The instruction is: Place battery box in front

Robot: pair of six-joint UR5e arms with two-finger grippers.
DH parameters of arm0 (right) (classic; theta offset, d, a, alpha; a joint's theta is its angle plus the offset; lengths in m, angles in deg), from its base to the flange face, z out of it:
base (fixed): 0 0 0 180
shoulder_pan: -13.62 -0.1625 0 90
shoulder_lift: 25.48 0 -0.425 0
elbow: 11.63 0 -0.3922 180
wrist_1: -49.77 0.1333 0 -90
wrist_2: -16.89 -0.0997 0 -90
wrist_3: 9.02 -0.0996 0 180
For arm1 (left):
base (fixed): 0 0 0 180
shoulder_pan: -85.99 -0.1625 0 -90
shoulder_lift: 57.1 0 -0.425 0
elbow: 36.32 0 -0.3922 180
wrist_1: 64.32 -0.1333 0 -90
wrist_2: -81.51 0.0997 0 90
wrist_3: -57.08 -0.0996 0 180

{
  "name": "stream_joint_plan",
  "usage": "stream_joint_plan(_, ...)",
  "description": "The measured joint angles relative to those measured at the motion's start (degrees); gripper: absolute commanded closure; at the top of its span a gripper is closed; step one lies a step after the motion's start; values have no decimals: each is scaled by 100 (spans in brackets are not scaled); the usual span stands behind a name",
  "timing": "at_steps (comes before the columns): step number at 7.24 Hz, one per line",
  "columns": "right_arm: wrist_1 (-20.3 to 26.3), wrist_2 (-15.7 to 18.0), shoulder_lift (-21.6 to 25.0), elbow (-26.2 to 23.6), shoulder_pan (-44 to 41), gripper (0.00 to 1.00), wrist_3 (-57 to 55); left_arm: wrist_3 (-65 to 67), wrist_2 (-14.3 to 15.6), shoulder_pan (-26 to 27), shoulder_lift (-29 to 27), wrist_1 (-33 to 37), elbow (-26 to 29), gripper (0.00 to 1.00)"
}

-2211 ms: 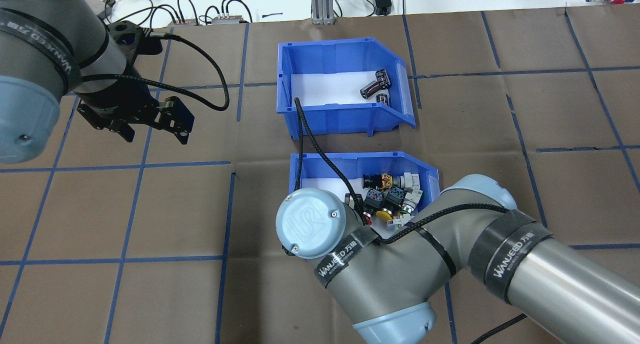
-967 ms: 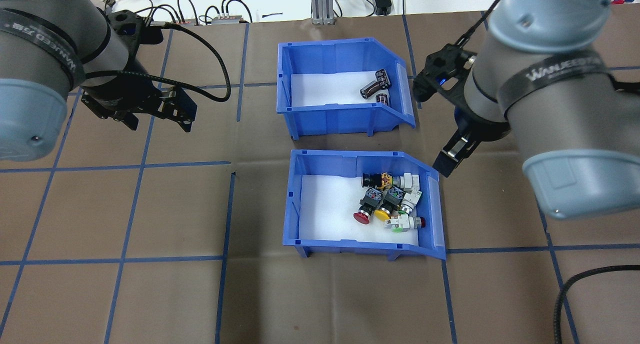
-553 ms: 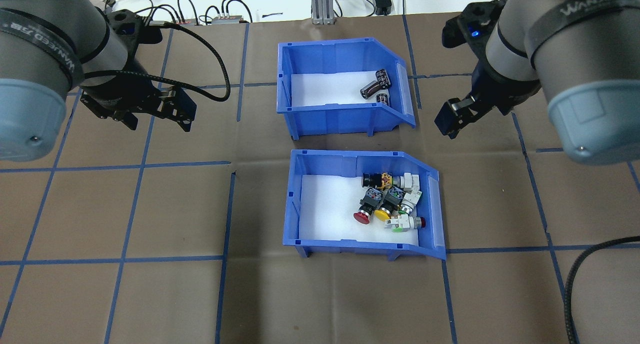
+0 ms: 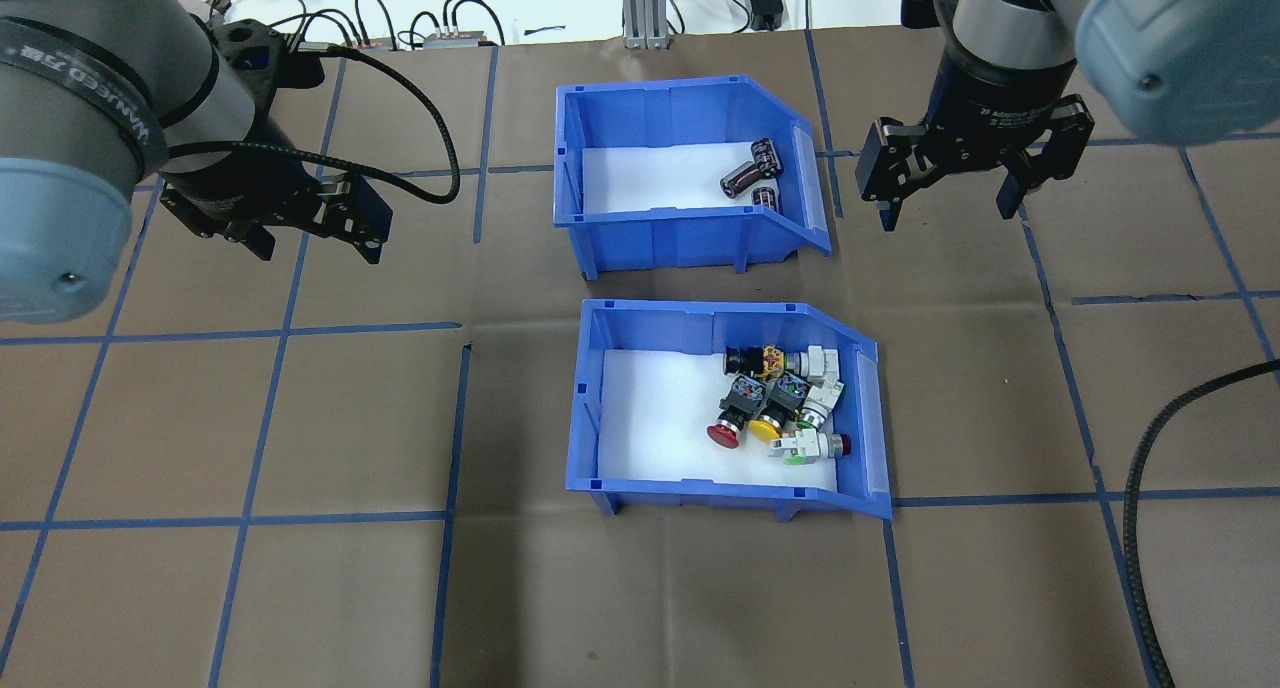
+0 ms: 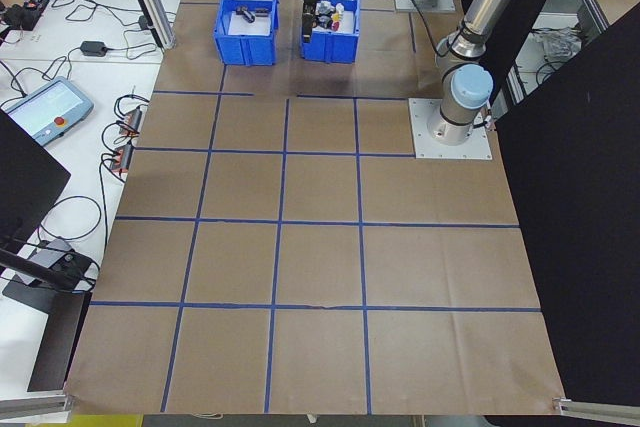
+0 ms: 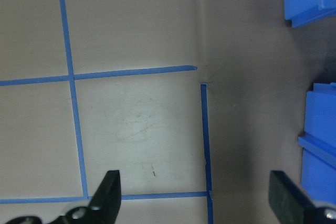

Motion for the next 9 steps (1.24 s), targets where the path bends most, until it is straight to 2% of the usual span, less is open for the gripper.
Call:
stream_joint_plan(3,-8,-35,157,-256,143,0,-58,60,-21,5,4,4,1,0)
stream_joint_plan(9,-133,-20,238,-286,141,0,-3,33,17,9,67,47,-5,0)
